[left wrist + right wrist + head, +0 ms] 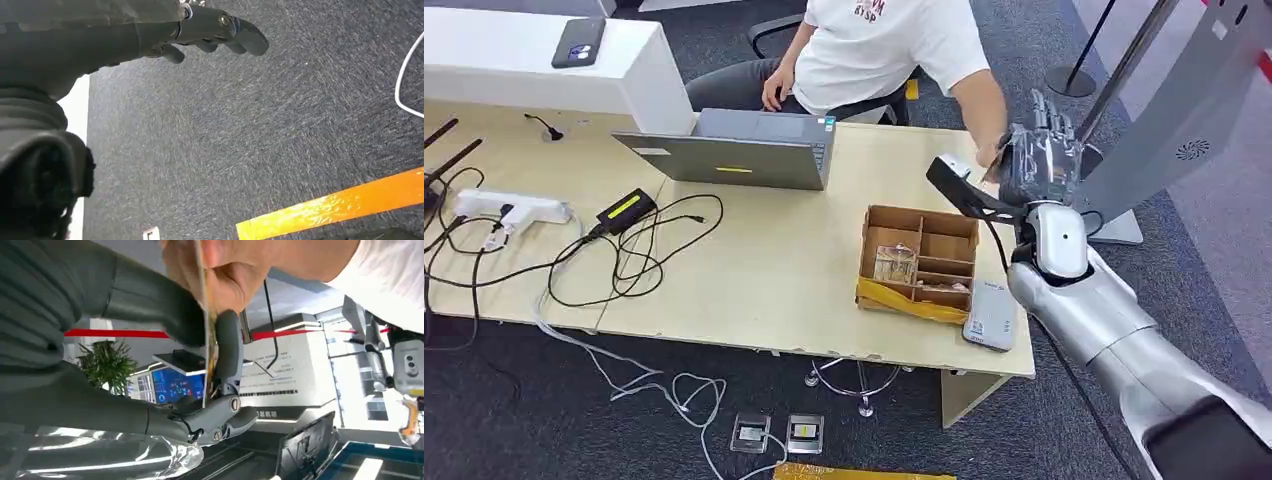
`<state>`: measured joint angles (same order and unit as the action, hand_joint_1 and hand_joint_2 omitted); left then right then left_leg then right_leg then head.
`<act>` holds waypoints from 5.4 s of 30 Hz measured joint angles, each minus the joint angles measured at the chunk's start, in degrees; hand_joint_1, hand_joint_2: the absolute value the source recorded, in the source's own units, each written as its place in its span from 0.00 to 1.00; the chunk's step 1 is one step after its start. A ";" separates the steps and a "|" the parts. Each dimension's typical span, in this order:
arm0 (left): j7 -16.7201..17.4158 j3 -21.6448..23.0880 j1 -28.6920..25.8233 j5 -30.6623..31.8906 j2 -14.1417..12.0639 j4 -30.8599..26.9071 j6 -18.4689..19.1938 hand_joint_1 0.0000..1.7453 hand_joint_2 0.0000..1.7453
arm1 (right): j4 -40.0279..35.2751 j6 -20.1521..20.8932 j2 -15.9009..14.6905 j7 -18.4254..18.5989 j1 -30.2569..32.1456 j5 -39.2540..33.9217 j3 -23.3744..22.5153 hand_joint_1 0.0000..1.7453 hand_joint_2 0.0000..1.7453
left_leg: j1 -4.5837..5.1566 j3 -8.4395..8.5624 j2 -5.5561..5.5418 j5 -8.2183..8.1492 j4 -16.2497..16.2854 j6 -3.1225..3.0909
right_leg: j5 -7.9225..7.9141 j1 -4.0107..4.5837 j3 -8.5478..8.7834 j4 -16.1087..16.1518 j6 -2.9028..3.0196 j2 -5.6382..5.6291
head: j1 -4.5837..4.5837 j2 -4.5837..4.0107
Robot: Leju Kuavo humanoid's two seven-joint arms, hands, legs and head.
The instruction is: Pass the card to the sensor for recognition and then transmit it.
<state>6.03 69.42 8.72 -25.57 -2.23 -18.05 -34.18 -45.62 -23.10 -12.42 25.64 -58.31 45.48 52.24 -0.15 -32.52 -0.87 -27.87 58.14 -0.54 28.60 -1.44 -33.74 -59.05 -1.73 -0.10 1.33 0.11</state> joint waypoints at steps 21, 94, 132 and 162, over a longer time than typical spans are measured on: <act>-1.75 0.11 -0.75 -1.05 -0.24 0.00 -0.11 0.00 0.00 | -6.00 -3.17 -0.85 -17.37 6.87 -28.52 -3.95 0.00 1.00 | -0.01 0.03 0.01 0.00 0.00 0.01 | 0.00 0.01 0.00 0.01 0.00 -0.01 | 0.02 0.00; -2.93 -0.24 -2.17 -3.46 -0.72 -0.35 -1.77 0.00 0.00 | -17.09 9.60 -4.57 -11.58 21.45 4.79 2.21 0.00 1.00 | -0.01 0.00 0.00 -0.02 0.00 0.04 | 0.00 0.01 0.00 0.02 0.01 0.01 | 0.00 0.00; -2.93 -0.24 -2.06 -3.39 -0.61 -0.35 -1.66 0.00 0.00 | -12.45 8.11 -4.07 -11.76 21.30 1.53 2.21 1.00 1.00 | -0.01 0.01 0.01 -0.02 0.00 0.04 | 0.00 0.01 0.00 0.02 0.00 -0.01 | 0.00 0.00; -2.93 -0.24 -2.01 -3.02 -0.61 -0.35 -1.70 0.00 0.00 | -10.25 5.77 -1.66 -13.22 20.49 1.42 1.84 1.00 1.00 | -0.01 0.01 0.02 -0.02 0.00 0.04 | 0.00 0.01 0.00 0.01 0.00 -0.01 | 0.00 0.00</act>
<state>3.10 69.18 6.71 -28.59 -2.84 -18.40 -35.89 -55.87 -17.33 -14.08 12.41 -37.82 46.90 54.07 -0.15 -32.51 -0.86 -27.89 58.14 -0.50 28.60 -1.43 -33.74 -59.03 -1.73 -0.11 1.33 0.11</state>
